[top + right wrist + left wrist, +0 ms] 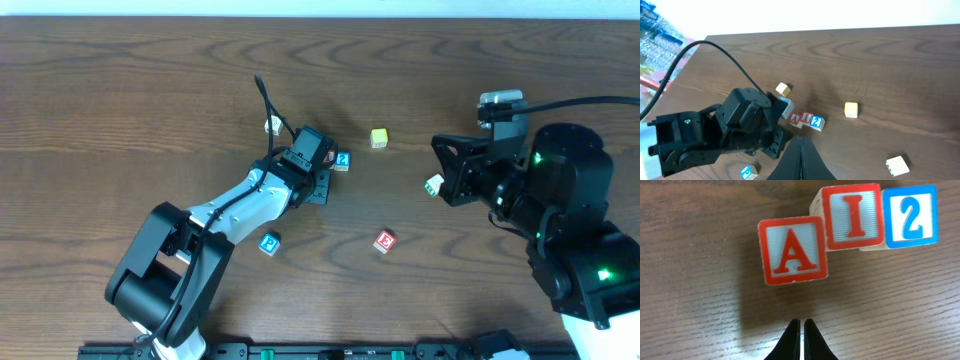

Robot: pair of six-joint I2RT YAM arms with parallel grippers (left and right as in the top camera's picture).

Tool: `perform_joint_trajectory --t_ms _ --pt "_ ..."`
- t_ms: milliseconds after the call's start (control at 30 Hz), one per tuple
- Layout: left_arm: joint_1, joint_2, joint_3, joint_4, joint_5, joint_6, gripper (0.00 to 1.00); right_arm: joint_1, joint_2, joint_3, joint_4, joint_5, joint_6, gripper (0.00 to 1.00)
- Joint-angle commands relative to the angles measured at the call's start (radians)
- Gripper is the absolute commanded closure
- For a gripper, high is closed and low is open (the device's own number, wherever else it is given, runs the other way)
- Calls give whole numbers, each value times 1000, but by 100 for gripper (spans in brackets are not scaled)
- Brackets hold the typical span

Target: Spell out Ai2

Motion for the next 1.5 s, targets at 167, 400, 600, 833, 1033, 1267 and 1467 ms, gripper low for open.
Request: perform_joint_trajectory --t_ms 167,400,600,833,1033,1267,1467 --pt "-6 26 4 38 0 17 94 -4 -1 18 -1 10 -15 98" --pt "-6 50 4 56 -4 14 94 -4 -2 18 0 9 -15 99" --pt "-6 59 4 83 -26 14 94 -4 -2 18 -1 9 -7 98" --pt "-6 75 5 98 -30 14 94 -4 -1 18 0 9 -7 98" --pt "-6 87 4 85 -30 14 94 -4 -1 18 -4 9 -8 99" --pt "-6 88 5 86 -84 18 94 -4 -1 18 -4 9 -7 99" --pt "-6 89 5 98 -113 18 94 -4 -1 18 -4 9 -7 99"
